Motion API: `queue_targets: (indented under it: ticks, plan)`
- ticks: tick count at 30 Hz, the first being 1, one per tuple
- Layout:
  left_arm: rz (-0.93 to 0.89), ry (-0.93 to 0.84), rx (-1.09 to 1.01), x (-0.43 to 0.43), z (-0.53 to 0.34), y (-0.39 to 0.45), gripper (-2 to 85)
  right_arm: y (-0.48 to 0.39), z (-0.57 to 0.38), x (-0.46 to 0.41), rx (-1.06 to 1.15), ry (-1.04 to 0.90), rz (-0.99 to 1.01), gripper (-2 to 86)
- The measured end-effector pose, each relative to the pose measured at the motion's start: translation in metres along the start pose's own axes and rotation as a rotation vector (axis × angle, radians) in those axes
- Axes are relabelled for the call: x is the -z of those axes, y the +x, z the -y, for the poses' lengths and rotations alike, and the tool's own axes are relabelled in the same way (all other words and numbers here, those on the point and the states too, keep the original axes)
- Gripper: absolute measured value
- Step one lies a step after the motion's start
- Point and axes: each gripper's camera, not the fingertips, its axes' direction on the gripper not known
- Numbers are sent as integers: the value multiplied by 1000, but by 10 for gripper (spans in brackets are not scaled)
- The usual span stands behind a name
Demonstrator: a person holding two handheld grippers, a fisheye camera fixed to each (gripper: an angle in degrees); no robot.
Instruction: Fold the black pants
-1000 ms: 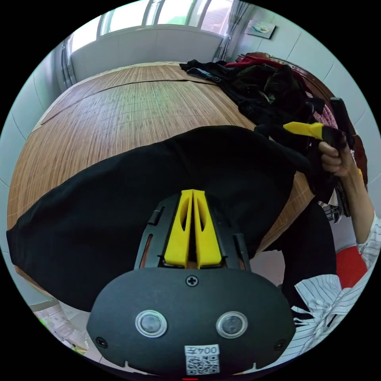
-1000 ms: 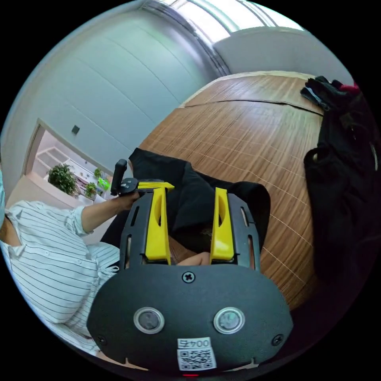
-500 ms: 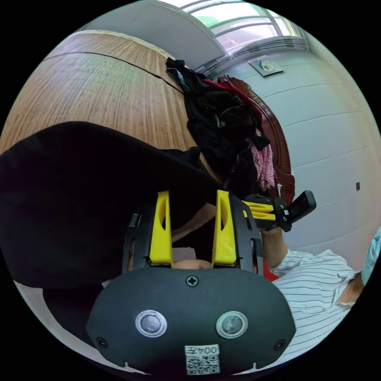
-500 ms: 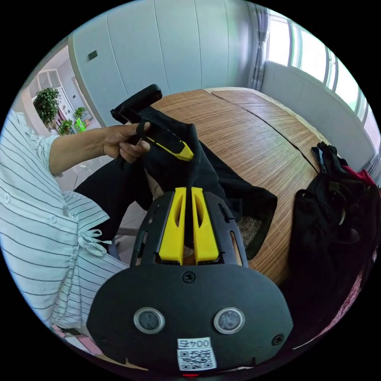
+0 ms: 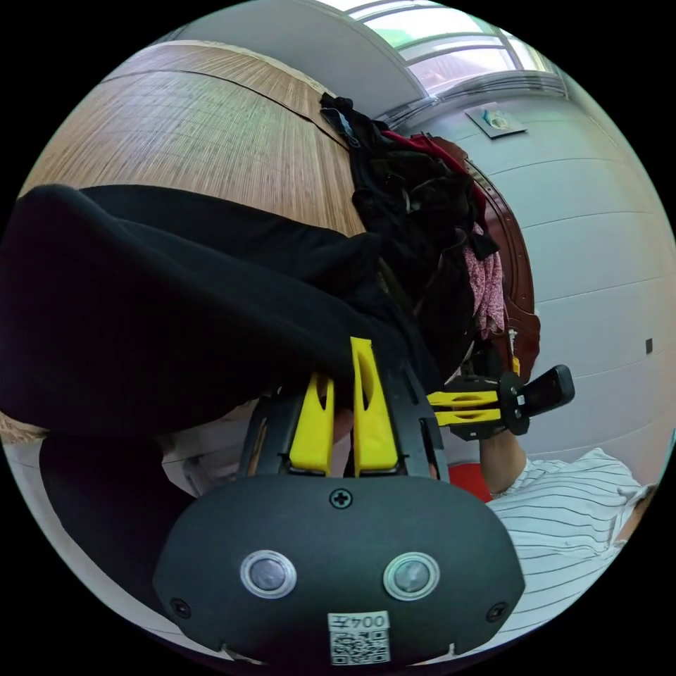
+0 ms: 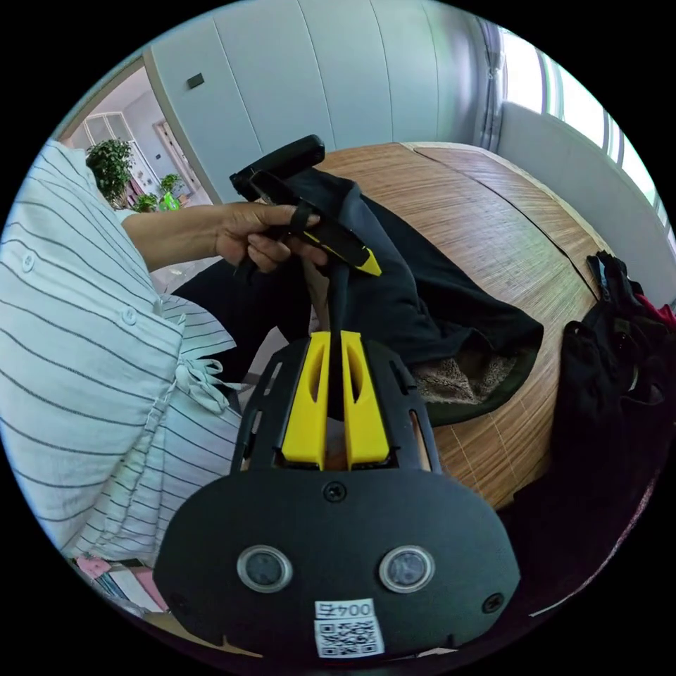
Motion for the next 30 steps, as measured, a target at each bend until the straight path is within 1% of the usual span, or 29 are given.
queue_targets:
  ticks: [2, 3, 5, 7, 9, 10, 11, 12, 13, 14, 15, 16, 17, 18, 19, 21, 22, 23, 24, 25, 26, 27, 28, 29, 30]
  plan:
    - [10, 5, -19, 7, 4, 8, 66, 27, 7, 21, -49, 48, -16, 52]
    - [1, 7, -20, 11, 6, 11, 64, 51, 18, 36, -99, 102, 4, 57]
    - [-22, 9, -8, 17, 12, 13, 62, 85, 45, 44, -152, 139, 10, 58]
    - [-25, 2, -6, 20, 18, 15, 60, 121, 80, 28, -194, 77, -26, 50]
    - [-32, -13, -5, 24, 24, 15, 59, 168, 116, -9, -250, -45, -32, 18]
    - [-40, -16, -1, 25, 26, 15, 58, 178, 121, -17, -258, -73, 14, 8]
    - [-59, -14, 2, 28, 28, 15, 58, 193, 129, -30, -257, -125, 152, 2]
    - [-71, -16, -6, 31, 31, 15, 58, 202, 131, -40, -269, -151, 226, -2]
    - [-77, -18, -10, 32, 32, 15, 58, 205, 131, -45, -272, -169, 235, -3]
    - [-89, -25, -25, 34, 35, 17, 59, 208, 129, -60, -261, -249, 238, -5]
    - [-88, -32, -42, 34, 38, 19, 59, 207, 123, -77, -236, -370, 240, -6]
    - [-84, -33, -49, 35, 40, 20, 59, 205, 119, -85, -212, -440, 249, -6]
    - [-87, -31, -57, 35, 43, 21, 59, 197, 108, -98, -137, -597, 269, -7]
    - [-102, -33, -60, 34, 45, 21, 60, 190, 98, -96, -80, -664, 269, -7]
    - [-109, -38, -60, 32, 47, 21, 60, 189, 96, -91, -76, -664, 269, -7]
    - [-118, -40, -62, 26, 49, 23, 60, 192, 92, -75, -67, -684, 164, -7]
    - [-117, -40, -64, 24, 50, 24, 60, 193, 93, -71, -68, -666, 151, -7]
    - [-114, -41, -65, 20, 52, 26, 59, 196, 98, -63, -88, -581, 178, -7]
    - [-119, -38, -59, 16, 55, 26, 59, 204, 103, -59, -147, -472, 252, -7]
    - [-125, -37, -53, 14, 56, 26, 59, 208, 103, -61, -181, -448, 286, -6]
    - [-143, -36, -34, 9, 61, 24, 60, 209, 101, -73, -203, -474, 324, -6]
    - [-161, -37, -17, 4, 67, 22, 61, 203, 95, -88, -167, -556, 305, -5]
    - [-167, -41, -10, 0, 72, 21, 62, 200, 92, -93, -158, -582, 288, -4]
    - [-168, -59, 0, -10, 81, 21, 64, 199, 86, -93, -167, -577, 271, -4]
    - [-168, -62, 11, -22, 93, 20, 68, 202, 81, -82, -199, -510, 262, -3]
